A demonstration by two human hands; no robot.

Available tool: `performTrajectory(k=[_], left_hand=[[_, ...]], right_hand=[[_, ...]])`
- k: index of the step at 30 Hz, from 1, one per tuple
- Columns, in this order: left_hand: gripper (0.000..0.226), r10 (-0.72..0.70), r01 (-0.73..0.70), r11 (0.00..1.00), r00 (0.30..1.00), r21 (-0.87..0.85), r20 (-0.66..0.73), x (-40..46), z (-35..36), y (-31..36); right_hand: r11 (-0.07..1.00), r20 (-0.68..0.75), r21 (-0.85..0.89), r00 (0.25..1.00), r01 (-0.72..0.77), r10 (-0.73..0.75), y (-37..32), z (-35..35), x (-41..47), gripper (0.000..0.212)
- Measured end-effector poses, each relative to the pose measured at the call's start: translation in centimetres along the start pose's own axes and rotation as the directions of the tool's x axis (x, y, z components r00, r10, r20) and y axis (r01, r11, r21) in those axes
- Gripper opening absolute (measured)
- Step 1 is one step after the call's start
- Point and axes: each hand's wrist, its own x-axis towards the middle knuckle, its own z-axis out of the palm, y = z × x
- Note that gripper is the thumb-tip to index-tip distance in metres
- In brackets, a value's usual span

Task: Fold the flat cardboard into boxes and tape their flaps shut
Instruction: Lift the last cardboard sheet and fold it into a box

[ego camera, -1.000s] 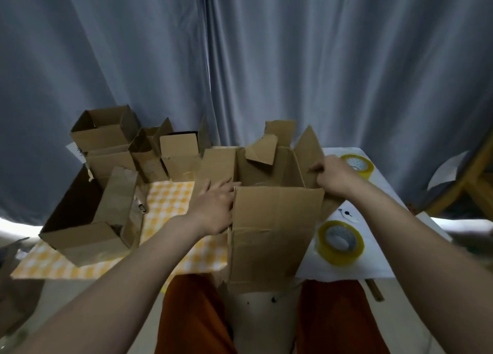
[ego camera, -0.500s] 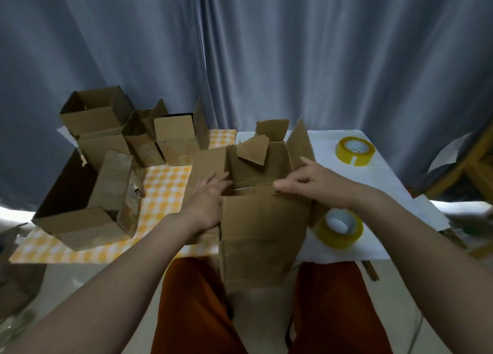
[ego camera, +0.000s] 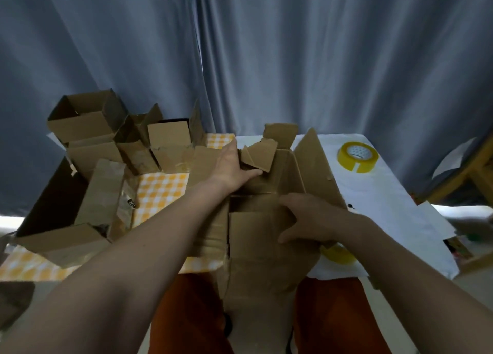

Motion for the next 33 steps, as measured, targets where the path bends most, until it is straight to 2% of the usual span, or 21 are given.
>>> performTrajectory(k=[5, 8, 12, 14, 16, 17, 19, 21, 24, 27, 33], left_hand=[[0.119, 0.023, -0.028, 0.986, 0.999, 0.165, 0.033, 3.8, 1.5, 2.3], [0.115, -0.003, 0.013, 0.949, 0.999, 0.315, -0.033, 4.6, 3.1, 2.9], [0.072, 0.046, -0.008, 0.909, 0.996, 0.417, -0.081, 4.8, 3.9, 2.7], [0.047, 0.077, -0.066, 0.922, 0.997, 0.381, -0.013, 4.6, 3.4, 2.7], [0.027, 0.161, -0.186, 0.914, 0.982, 0.361, 0.098, 4.4, 2.6, 2.2], [0.028, 0.224, -0.267, 0.889, 0.962, 0.371, 0.154, 4.3, 2.0, 1.8], [0.044, 0.341, -0.417, 0.812, 0.907, 0.408, 0.248, 4.2, 1.0, 0.8], [0.054, 0.387, -0.492, 0.741, 0.869, 0.458, 0.307, 4.0, 0.0, -0.5], [0.064, 0.359, -0.498, 0.735, 0.862, 0.461, 0.358, 3.8, -0.8, -2.2], [0.073, 0.333, -0.500, 0.721, 0.857, 0.480, 0.393, 3.6, -1.0, -2.7], [0.084, 0.199, -0.492, 0.667, 0.842, 0.560, 0.502, 2.7, -0.5, -2.9]], right_hand=[[0.994, 0.007, 0.097, 0.999, 0.040, -0.041, 0.7, 0.0, 1.0, 0.065], [0.993, 0.004, 0.094, 0.997, 0.072, -0.072, 0.7, 0.1, 1.5, 0.062], [0.993, 0.035, 0.093, 0.997, 0.070, -0.074, 1.0, 0.3, 1.7, 0.063], [0.993, 0.038, 0.101, 0.997, 0.060, -0.064, 1.3, 0.1, 1.7, 0.064], [0.993, 0.050, 0.109, 0.998, 0.044, -0.049, 1.5, -0.2, 1.6, 0.066], [0.993, 0.062, 0.113, 0.997, 0.035, -0.042, 1.6, -0.3, 1.5, 0.066], [0.993, 0.085, 0.119, 0.996, 0.019, -0.030, 1.7, -0.4, 1.4, 0.066], [0.993, 0.097, 0.119, 0.995, 0.011, -0.022, 1.6, -0.3, 1.5, 0.067], [0.994, 0.091, 0.106, 0.996, 0.007, -0.017, 1.1, -0.1, 1.9, 0.068], [1.000, 0.073, 0.001, 0.997, 0.004, -0.004, 0.7, 0.5, 2.3, 0.071], [0.989, -0.053, -0.146, 0.999, -0.002, -0.005, 0.8, 1.3, 3.2, 0.103]])
